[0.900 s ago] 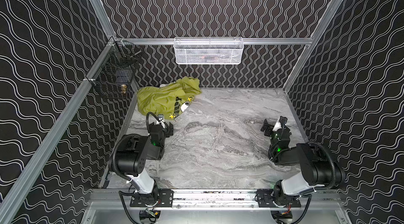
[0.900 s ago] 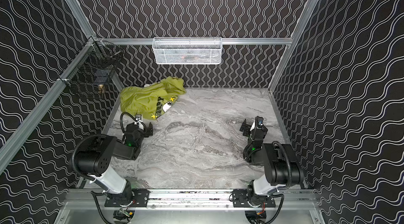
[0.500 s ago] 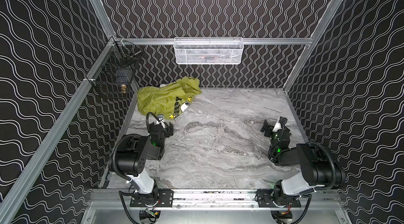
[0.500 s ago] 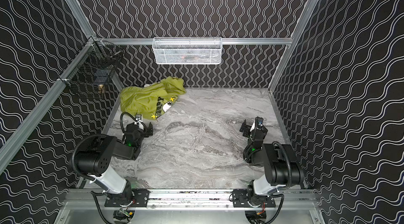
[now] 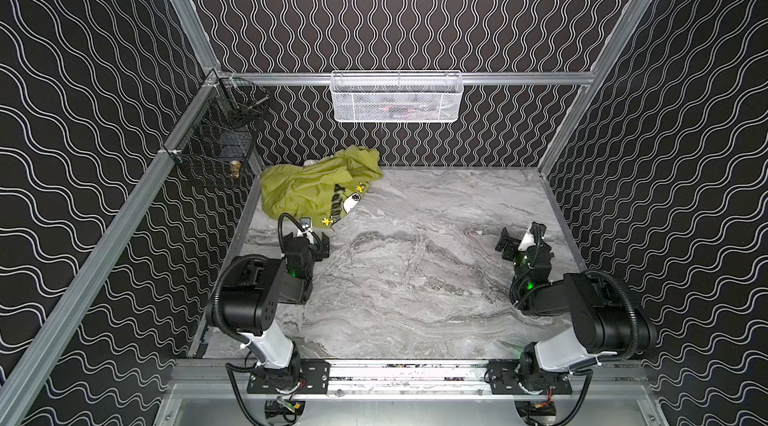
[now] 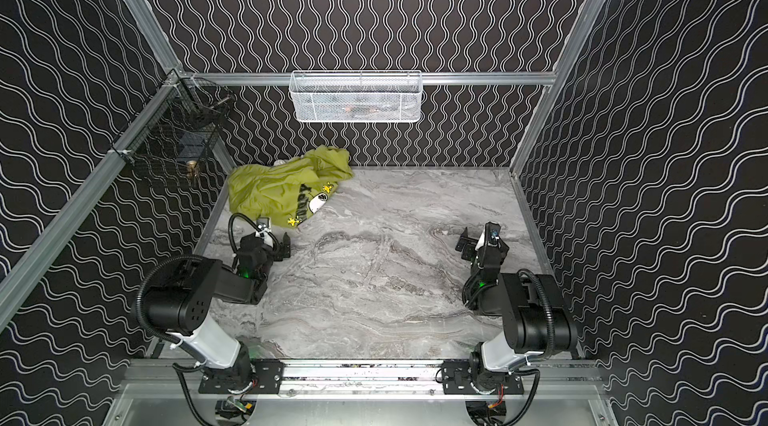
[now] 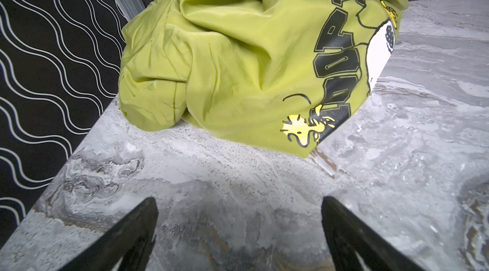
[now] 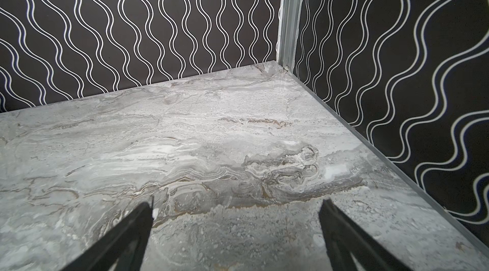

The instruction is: Zip up the jacket

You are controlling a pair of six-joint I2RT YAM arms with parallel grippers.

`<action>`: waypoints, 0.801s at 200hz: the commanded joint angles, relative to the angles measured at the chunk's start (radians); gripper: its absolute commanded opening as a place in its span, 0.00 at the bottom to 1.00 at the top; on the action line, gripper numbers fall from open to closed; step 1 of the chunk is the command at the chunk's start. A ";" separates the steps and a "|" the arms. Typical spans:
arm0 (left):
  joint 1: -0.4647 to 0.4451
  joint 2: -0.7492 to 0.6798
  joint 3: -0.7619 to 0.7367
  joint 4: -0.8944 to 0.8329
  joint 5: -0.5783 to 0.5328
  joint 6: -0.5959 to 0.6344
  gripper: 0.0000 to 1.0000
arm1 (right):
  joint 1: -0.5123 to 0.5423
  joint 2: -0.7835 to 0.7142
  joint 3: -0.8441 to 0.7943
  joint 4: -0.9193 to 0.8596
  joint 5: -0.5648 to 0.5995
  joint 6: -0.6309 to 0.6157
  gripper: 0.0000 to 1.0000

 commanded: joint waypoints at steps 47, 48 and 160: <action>-0.002 -0.004 0.000 0.027 0.000 -0.006 0.99 | -0.001 -0.003 0.001 0.043 -0.006 -0.007 0.99; -0.002 -0.004 -0.001 0.027 0.000 -0.006 0.99 | -0.001 -0.003 0.001 0.043 -0.007 -0.007 0.99; -0.016 -0.004 0.001 0.025 -0.016 0.001 0.99 | -0.001 -0.004 -0.001 0.045 -0.006 -0.007 0.99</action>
